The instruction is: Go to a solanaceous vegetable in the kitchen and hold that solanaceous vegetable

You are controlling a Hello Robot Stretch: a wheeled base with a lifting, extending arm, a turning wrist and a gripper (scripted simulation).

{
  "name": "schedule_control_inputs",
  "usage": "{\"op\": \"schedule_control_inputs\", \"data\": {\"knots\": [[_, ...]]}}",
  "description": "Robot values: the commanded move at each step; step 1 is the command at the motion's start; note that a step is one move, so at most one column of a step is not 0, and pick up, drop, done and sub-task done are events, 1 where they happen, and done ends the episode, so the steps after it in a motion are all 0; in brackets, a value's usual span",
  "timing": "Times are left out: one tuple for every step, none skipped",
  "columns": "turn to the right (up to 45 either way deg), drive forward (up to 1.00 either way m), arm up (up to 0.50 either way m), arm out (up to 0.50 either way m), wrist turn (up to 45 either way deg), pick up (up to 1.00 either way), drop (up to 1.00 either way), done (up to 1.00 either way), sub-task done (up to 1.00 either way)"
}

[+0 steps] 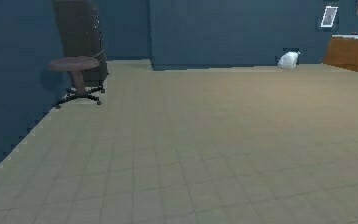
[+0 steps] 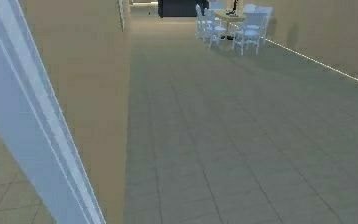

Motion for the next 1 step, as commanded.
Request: {"op": "schedule_control_inputs", "data": {"knots": [[0.0,0.35,0.0,0.0,0.0,0.0,0.0,0.0,0.0]]}}
